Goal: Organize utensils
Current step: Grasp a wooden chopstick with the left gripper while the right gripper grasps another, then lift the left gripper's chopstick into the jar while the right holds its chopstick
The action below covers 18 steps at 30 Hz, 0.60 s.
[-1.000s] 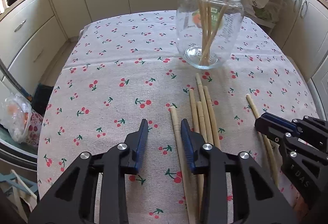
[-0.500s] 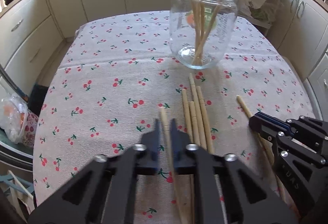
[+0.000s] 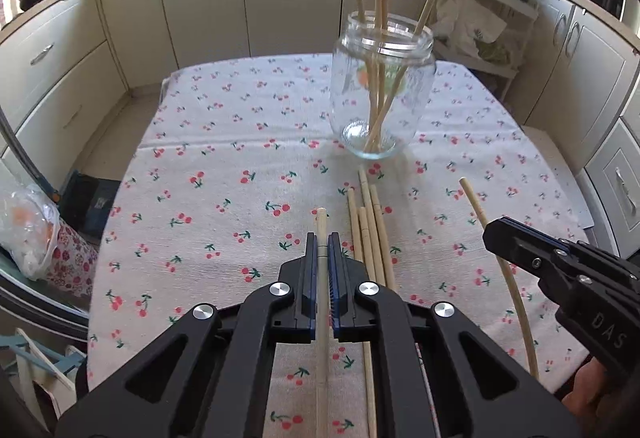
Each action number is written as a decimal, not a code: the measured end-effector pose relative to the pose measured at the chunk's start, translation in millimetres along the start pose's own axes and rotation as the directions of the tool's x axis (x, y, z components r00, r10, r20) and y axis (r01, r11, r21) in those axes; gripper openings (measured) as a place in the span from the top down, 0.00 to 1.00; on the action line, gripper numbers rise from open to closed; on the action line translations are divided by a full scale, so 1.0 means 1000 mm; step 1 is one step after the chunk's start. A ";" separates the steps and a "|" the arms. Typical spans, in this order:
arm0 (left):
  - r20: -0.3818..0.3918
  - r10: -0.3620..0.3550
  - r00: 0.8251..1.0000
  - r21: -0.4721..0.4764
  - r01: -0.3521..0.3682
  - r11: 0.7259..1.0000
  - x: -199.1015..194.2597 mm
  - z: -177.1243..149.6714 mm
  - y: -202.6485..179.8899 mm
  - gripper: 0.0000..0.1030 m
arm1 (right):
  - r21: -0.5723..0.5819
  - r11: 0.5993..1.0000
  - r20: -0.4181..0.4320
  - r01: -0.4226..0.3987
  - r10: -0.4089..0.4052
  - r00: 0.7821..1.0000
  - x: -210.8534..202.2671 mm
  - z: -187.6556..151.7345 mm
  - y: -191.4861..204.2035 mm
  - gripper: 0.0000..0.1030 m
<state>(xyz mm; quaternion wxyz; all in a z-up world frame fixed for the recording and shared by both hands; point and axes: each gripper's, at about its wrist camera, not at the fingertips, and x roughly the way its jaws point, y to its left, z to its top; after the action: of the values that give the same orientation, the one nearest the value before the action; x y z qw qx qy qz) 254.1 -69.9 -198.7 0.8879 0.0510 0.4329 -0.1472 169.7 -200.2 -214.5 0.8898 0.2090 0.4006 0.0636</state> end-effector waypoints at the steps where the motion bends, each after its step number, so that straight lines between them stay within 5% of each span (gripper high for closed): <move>1: 0.008 -0.001 1.000 0.000 0.001 1.000 -0.005 0.001 0.000 0.95 | 0.003 1.000 0.006 -0.003 0.003 1.000 -0.002 0.001 0.001 0.94; 18: 0.196 -0.007 0.981 0.006 0.006 1.000 -0.105 0.004 -0.004 0.95 | 0.031 0.998 0.216 -0.054 0.046 0.975 -0.094 0.000 0.025 0.94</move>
<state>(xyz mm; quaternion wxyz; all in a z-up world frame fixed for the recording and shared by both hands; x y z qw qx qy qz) 195.1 -51.5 -114.0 0.9256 0.0373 0.3431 -0.1556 107.8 -203.5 -139.7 0.9221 0.2409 0.2976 0.0557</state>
